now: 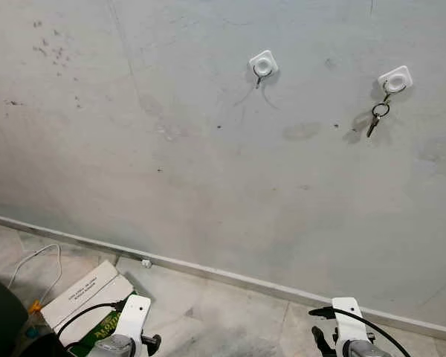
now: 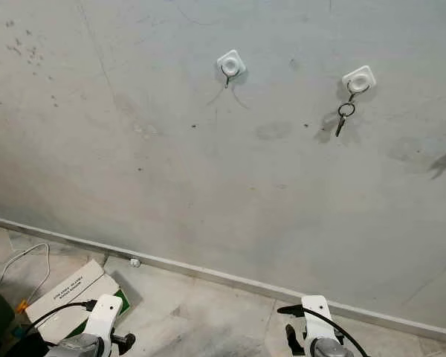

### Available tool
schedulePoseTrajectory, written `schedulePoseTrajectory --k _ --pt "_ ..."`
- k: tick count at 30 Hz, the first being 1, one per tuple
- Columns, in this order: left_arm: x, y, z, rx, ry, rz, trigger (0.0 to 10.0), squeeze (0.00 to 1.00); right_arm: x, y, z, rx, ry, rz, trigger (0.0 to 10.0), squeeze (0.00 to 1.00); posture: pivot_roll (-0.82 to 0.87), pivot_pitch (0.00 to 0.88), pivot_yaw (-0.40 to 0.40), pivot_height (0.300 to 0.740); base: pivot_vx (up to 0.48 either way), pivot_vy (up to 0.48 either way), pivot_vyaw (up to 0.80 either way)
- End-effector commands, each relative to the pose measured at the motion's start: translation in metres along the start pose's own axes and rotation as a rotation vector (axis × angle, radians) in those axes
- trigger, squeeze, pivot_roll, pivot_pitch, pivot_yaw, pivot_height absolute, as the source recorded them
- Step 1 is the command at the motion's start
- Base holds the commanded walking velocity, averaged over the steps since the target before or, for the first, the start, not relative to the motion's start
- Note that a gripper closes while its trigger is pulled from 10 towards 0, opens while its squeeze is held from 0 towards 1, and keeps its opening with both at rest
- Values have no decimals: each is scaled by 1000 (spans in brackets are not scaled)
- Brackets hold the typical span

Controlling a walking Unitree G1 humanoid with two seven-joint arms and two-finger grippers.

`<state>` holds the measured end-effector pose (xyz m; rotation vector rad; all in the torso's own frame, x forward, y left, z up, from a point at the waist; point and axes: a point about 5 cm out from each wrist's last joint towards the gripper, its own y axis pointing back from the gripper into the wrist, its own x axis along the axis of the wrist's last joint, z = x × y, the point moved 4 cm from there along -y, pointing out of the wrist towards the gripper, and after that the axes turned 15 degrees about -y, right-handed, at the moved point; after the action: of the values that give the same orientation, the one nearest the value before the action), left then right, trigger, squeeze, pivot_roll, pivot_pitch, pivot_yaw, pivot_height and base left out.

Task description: Hang keys on a hook

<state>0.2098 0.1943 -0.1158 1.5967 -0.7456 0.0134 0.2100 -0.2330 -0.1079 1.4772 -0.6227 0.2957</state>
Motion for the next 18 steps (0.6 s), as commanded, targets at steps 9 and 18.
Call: schedulePoseTrajectory --k 9,18 --pt "9 1 -13 69 39 31 10000 0 3 0 5 -10 11 -1 10000 0 -59 0 33 740 0 0 -156" --pt "22 1 -19 79 125 86 10000 0 20 -3 -8 9 -2 38 10000 0 -50 0 30 740 0 0 -780"
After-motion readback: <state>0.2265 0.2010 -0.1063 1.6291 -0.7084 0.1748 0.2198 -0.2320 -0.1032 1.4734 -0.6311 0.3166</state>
